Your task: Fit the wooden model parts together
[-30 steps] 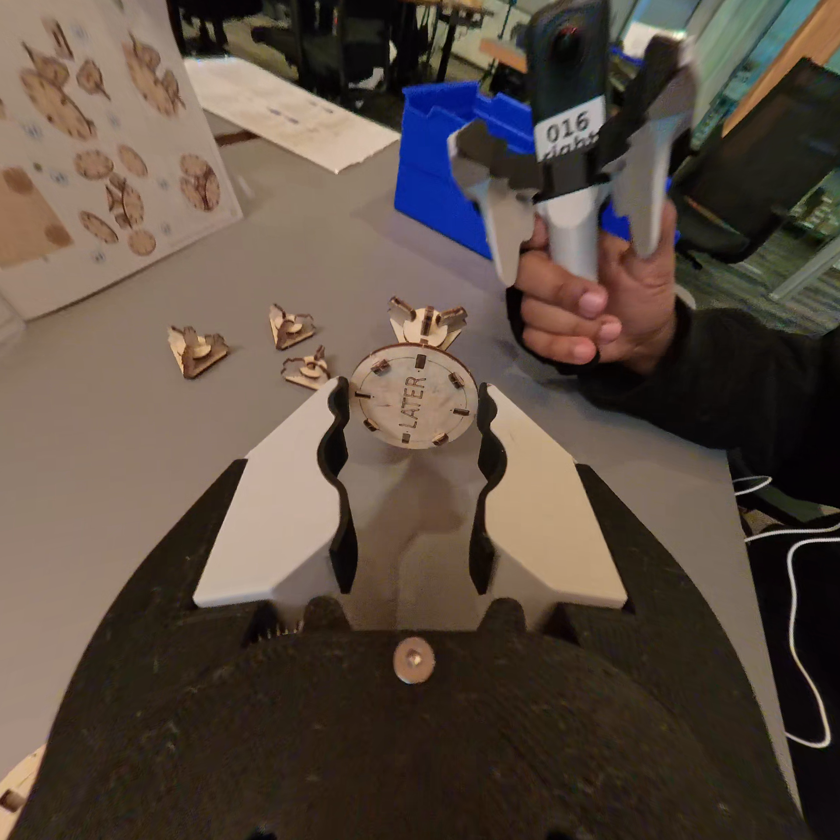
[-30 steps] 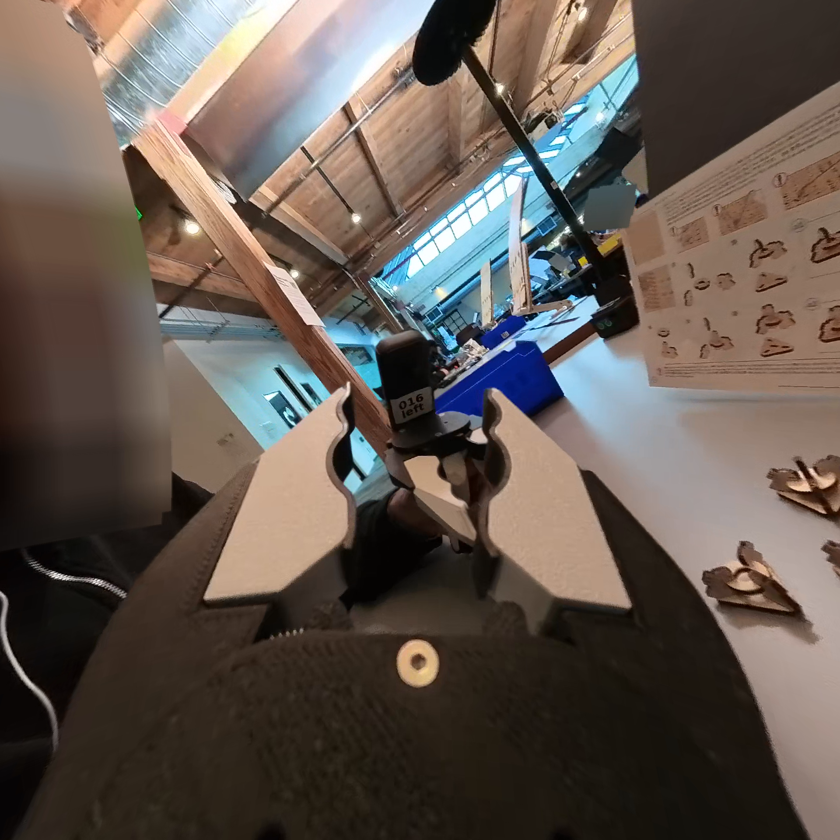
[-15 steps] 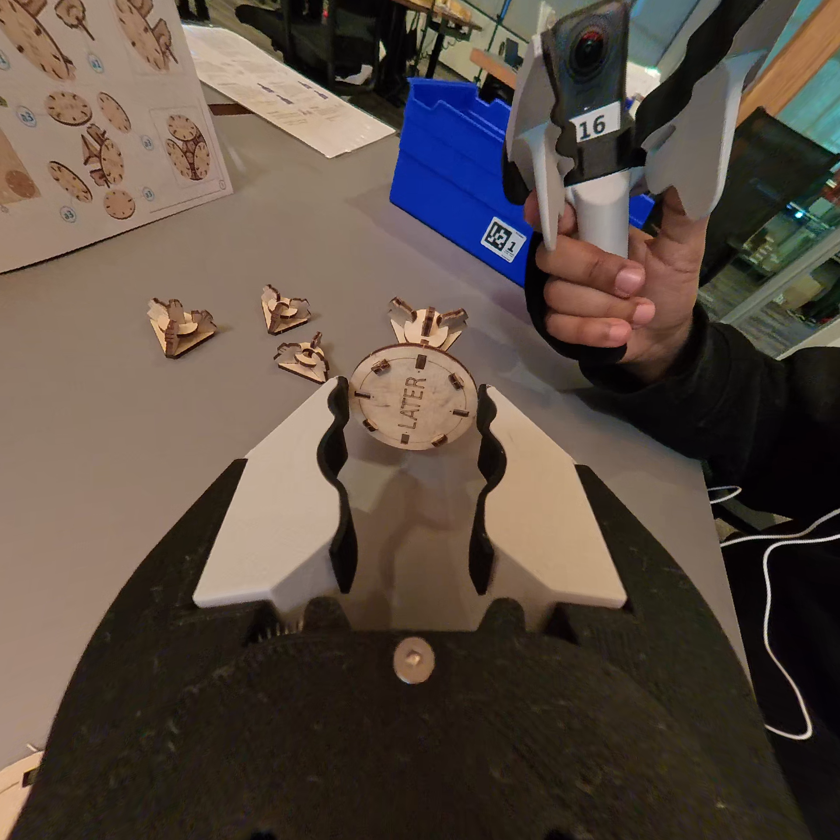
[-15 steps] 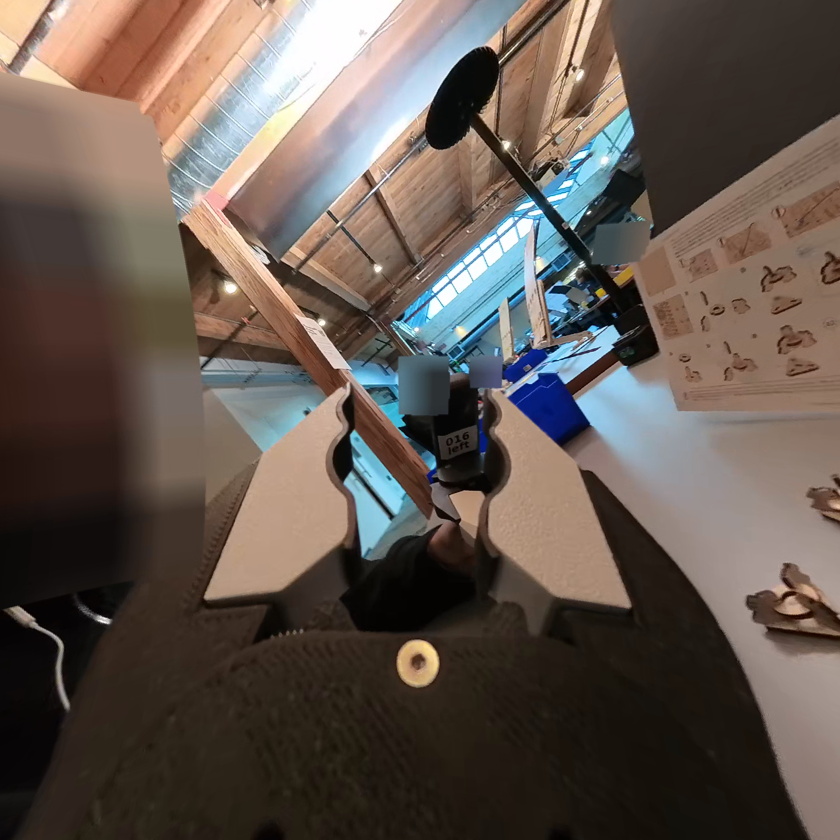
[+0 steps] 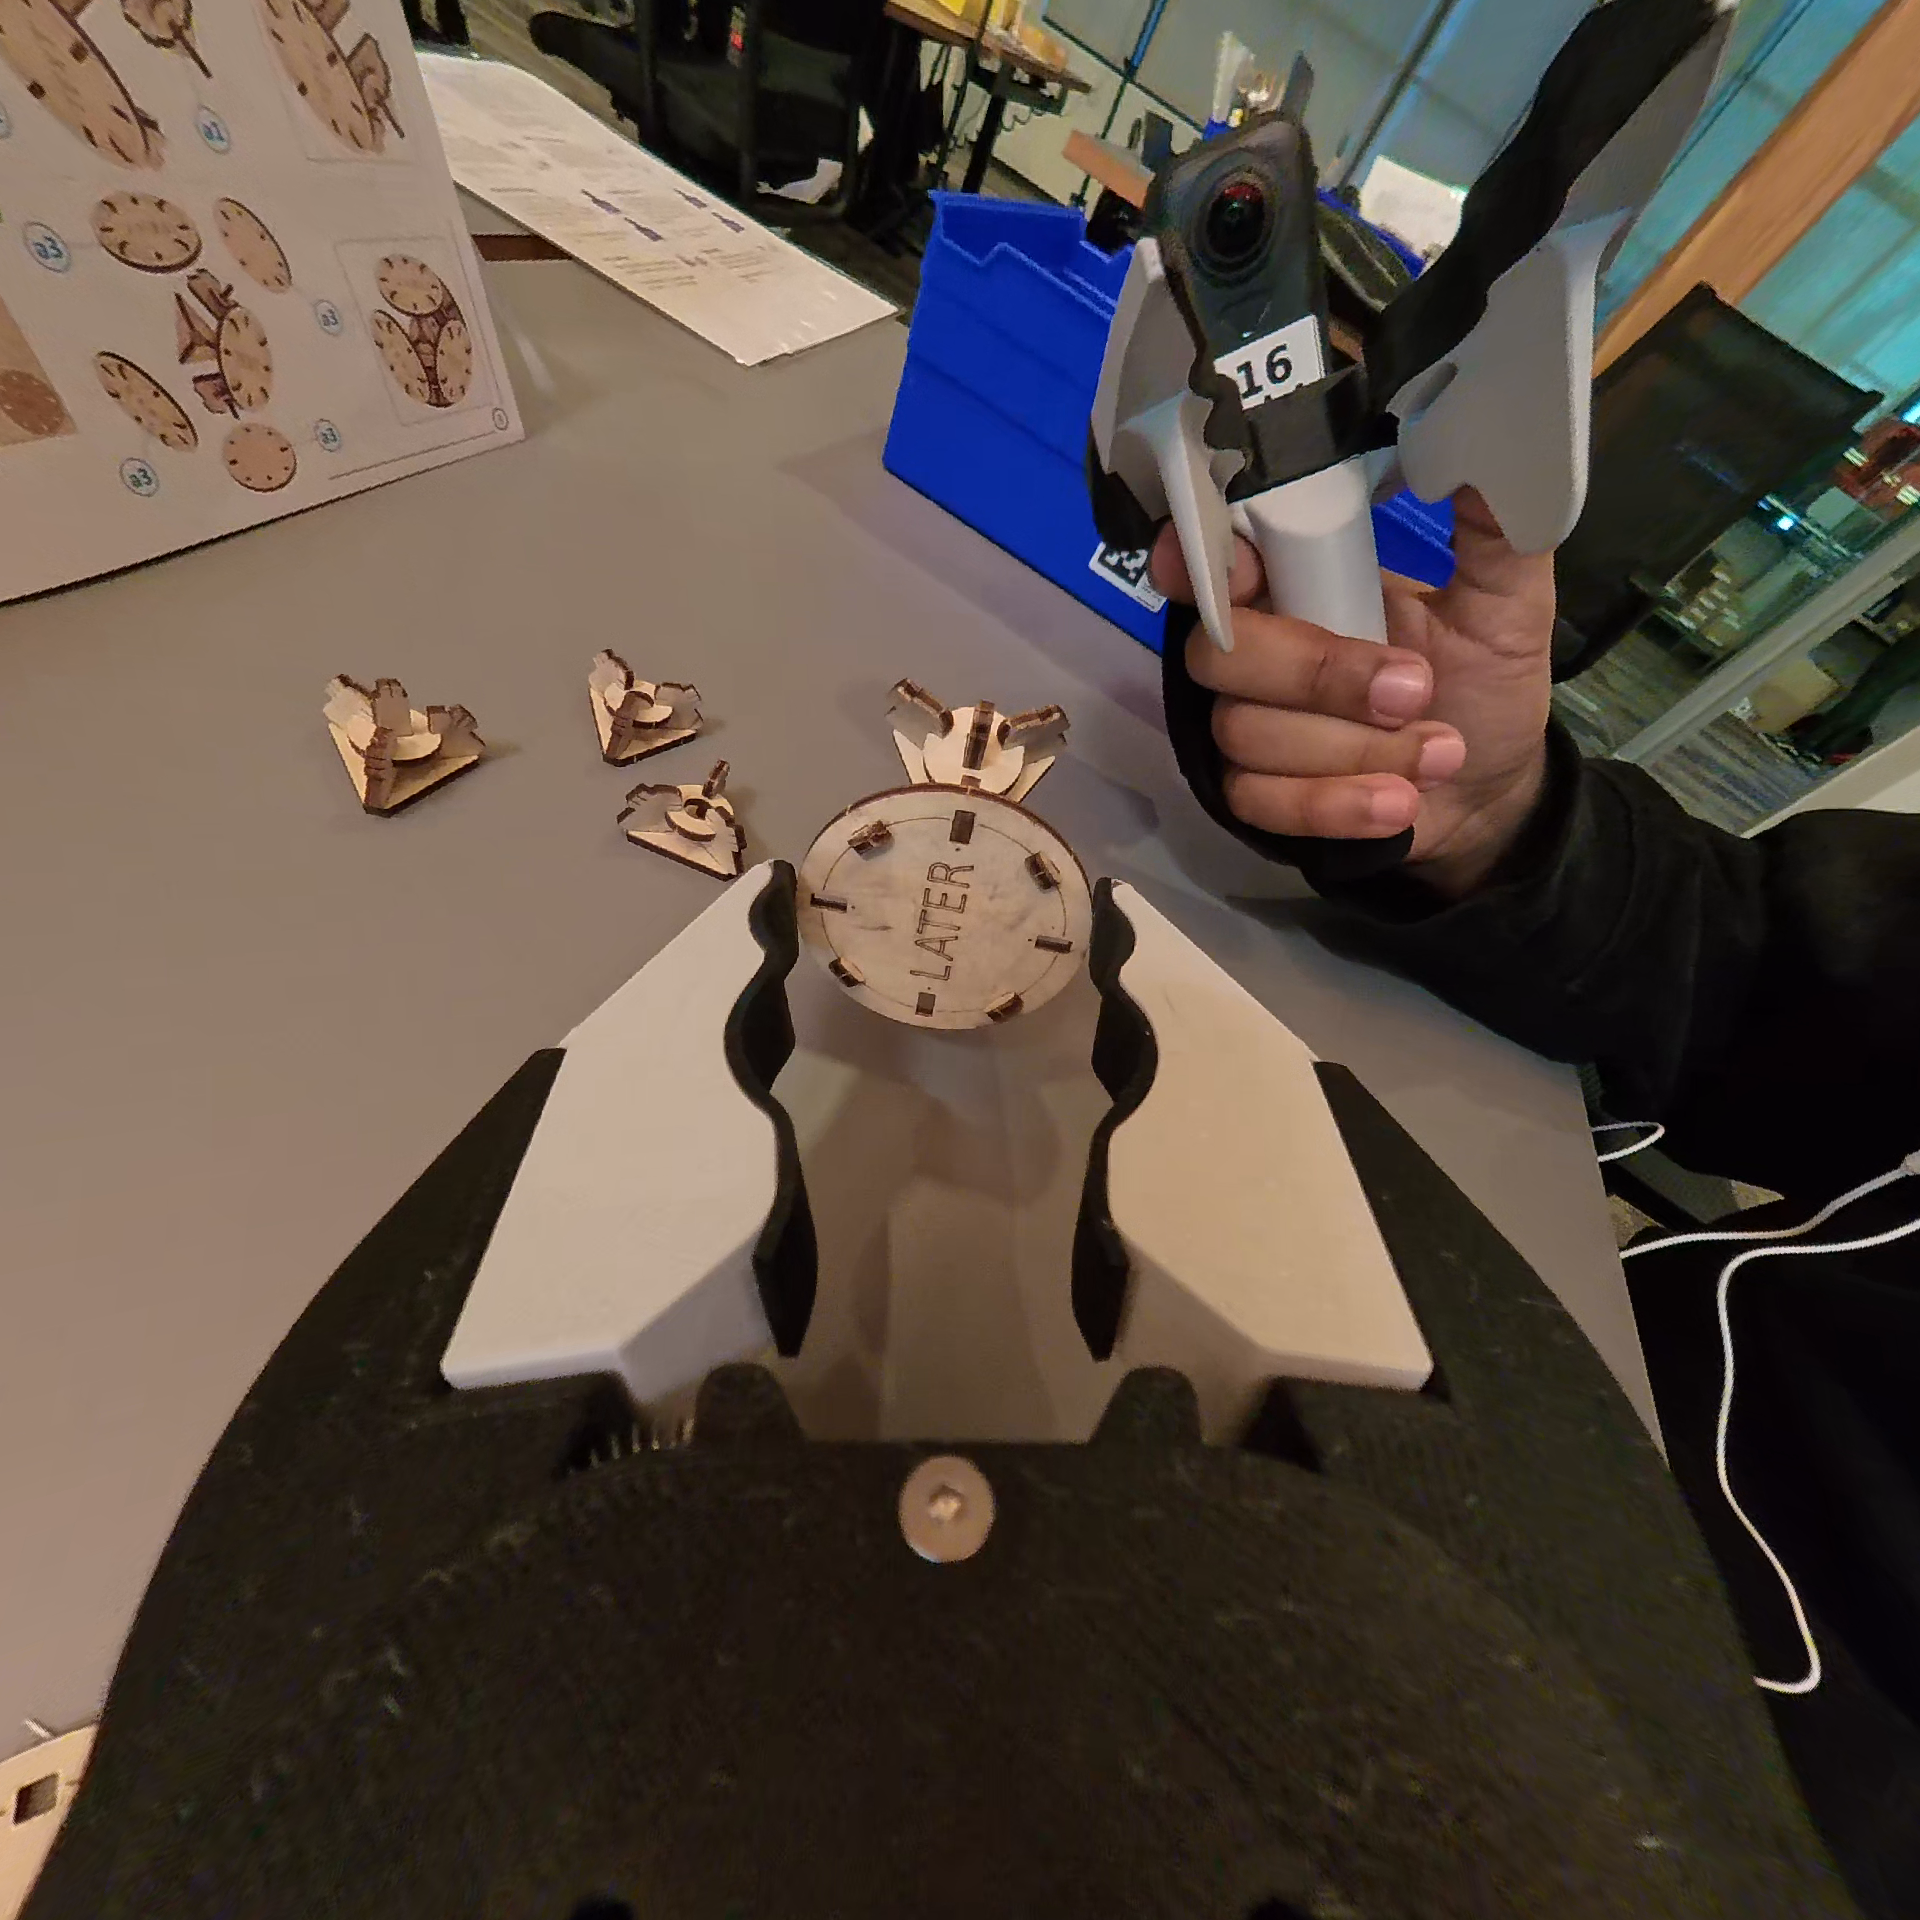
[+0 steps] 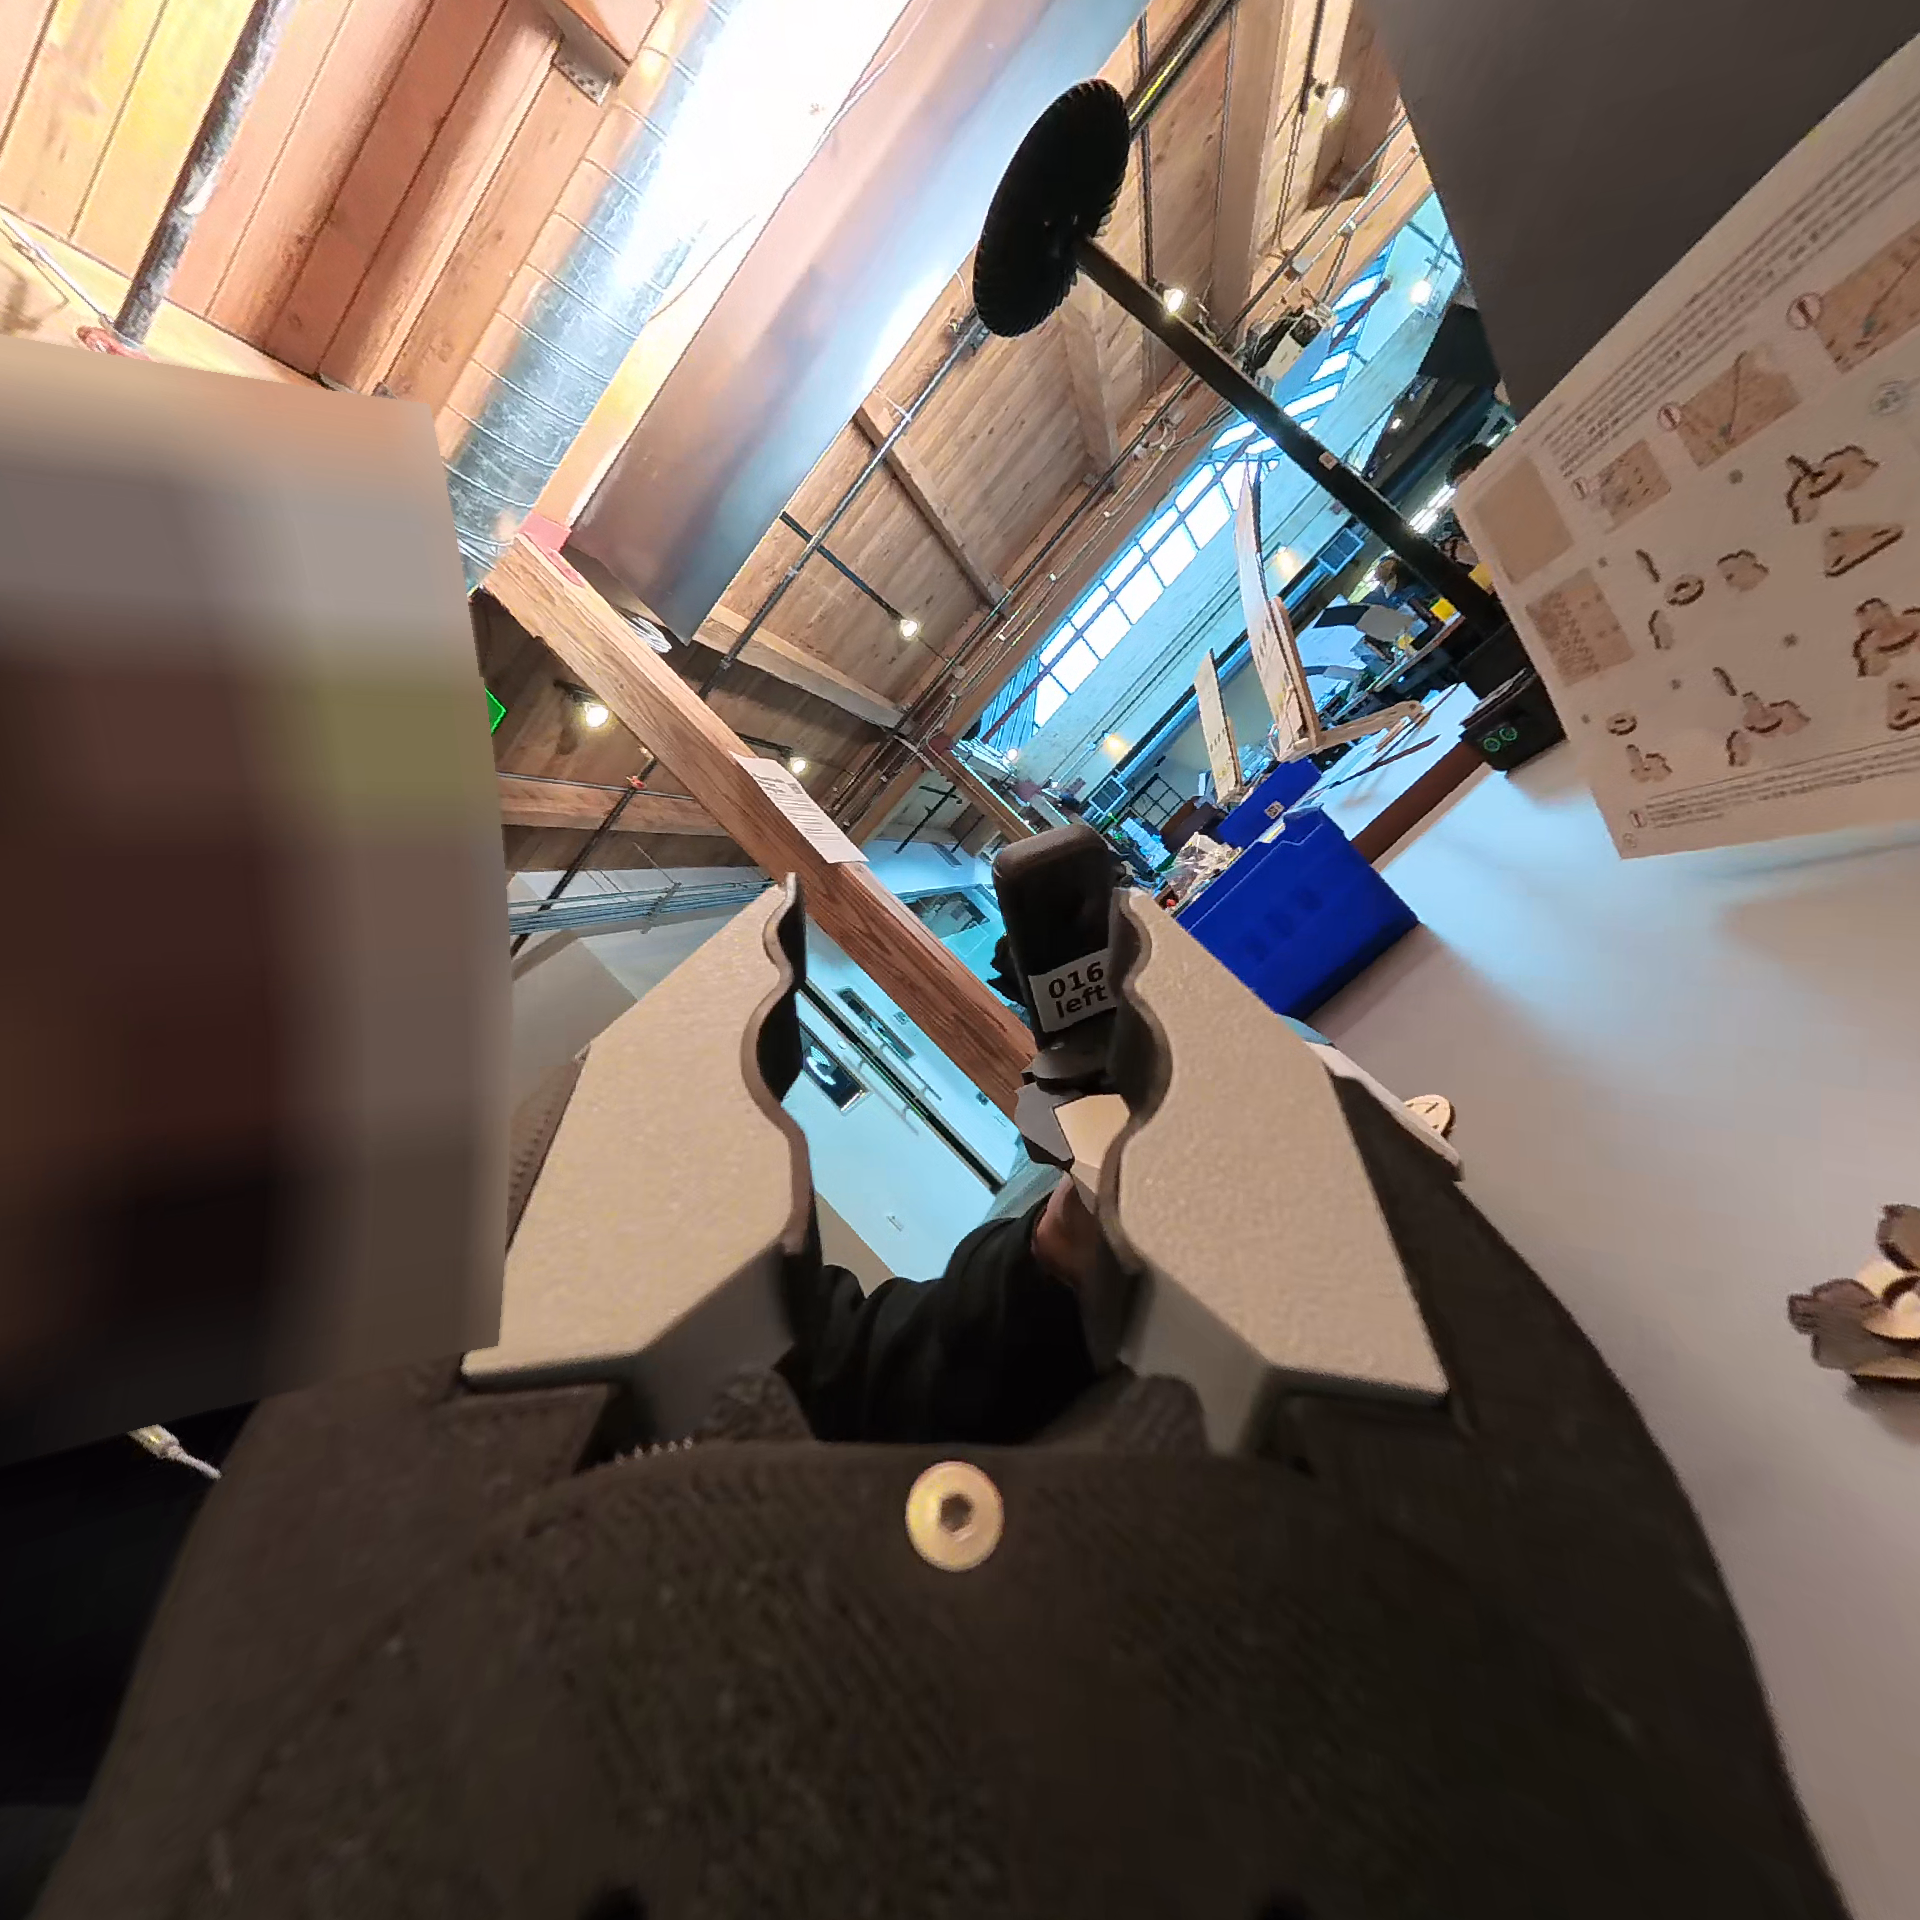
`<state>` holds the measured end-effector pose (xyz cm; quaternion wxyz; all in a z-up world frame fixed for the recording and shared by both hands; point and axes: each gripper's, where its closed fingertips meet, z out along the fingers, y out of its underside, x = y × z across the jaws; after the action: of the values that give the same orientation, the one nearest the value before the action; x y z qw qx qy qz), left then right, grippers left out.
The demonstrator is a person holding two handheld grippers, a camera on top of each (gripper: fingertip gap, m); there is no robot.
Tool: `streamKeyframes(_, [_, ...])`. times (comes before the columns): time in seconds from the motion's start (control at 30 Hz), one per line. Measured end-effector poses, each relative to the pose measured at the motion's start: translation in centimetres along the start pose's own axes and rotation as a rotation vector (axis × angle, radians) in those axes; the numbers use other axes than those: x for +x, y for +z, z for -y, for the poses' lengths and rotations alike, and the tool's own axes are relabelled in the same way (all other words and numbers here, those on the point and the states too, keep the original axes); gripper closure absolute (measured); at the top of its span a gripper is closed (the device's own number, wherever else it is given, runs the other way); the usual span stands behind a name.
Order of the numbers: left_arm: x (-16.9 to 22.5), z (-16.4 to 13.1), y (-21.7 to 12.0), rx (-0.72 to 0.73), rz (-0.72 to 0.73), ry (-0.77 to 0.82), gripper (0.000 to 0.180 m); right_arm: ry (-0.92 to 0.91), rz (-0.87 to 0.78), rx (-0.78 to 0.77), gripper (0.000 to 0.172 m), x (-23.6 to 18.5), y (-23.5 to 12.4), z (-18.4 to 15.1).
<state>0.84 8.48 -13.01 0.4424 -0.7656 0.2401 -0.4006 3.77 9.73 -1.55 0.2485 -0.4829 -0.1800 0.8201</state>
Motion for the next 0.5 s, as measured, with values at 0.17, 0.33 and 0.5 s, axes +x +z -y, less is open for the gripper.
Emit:
streamKeyframes(0.17, [-0.02,-0.04,0.03,-0.004,0.003,0.002,0.126,0.008,0.003,-0.002,0.114,-0.01,0.07,-0.07])
streamKeyframes(0.33, [-0.07,-0.07,0.05,-0.007,0.004,-0.001,0.126,0.016,0.003,-0.008,0.114,0.06,0.2,-0.27])
streamKeyframes(0.5, [-0.11,-0.08,0.06,-0.007,0.002,-0.005,0.126,0.024,0.006,-0.014,0.114,0.06,0.33,-0.46])
